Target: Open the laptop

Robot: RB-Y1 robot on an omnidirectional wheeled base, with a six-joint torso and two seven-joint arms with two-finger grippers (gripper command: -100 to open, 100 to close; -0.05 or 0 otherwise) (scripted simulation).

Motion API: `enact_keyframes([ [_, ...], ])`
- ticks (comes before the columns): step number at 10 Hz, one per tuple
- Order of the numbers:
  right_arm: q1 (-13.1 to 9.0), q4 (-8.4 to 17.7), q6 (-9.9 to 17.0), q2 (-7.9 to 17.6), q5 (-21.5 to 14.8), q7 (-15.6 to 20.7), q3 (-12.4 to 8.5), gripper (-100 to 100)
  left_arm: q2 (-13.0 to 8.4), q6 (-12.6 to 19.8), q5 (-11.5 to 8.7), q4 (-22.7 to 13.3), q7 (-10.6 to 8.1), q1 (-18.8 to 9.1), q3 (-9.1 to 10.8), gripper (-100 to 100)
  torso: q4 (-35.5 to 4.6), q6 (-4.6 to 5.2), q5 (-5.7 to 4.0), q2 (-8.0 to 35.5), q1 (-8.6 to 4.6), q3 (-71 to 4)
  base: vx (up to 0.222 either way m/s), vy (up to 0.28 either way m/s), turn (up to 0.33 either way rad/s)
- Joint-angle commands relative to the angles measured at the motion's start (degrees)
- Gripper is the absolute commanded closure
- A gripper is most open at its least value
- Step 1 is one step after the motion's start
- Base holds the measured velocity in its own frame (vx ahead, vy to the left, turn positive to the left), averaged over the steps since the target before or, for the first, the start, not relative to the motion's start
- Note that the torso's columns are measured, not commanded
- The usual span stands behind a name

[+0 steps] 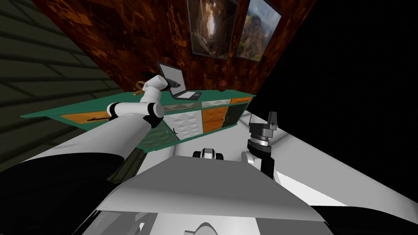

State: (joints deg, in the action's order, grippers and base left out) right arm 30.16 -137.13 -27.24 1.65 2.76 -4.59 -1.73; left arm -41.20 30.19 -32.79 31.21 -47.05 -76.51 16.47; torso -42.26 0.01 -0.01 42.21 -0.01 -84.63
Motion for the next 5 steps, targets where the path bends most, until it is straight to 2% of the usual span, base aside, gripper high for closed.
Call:
enact_keyframes([
  [1,0.0,0.0,0.0,0.0,0.0,0.0,0.0,0,-3.2,-1.5,0.7,-2.7,0.46,0.0,0.77,-100,0.0,0.02,0.02,0.1,0.03,0.1,-0.062,0.014,-0.133],
  [2,0.0,0.0,0.0,0.0,0.0,0.0,0.0,0,-5.4,-2.3,1.0,-4.6,0.84,0.0,1.33,-100,-0.1,-0.14,0.03,0.1,0.09,0.1,-0.059,0.007,-0.207],
  [3,0.0,0.0,0.0,0.0,0.0,0.0,0.0,0,-5.4,-2.3,1.0,-2.9,0.84,0.0,1.33,-100,0.0,-0.01,0.03,0.1,0.05,0.1,-0.053,0.01,-0.184],
  [4,0.0,0.0,0.0,0.0,0.0,0.0,0.0,0,-5.4,-2.3,1.0,-4.1,0.84,0.0,1.33,-100,0.0,-0.02,-0.01,0.1,0.0,0.1,-0.025,0.006,-0.02],
  [5,0.0,0.0,0.0,0.0,0.0,0.0,0.0,0,-7.7,-3.2,1.3,-6.4,1.22,0.0,1.88,-100,0.0,-0.05,0.01,0.0,0.0,0.0,-0.039,0.0,-0.302],
])
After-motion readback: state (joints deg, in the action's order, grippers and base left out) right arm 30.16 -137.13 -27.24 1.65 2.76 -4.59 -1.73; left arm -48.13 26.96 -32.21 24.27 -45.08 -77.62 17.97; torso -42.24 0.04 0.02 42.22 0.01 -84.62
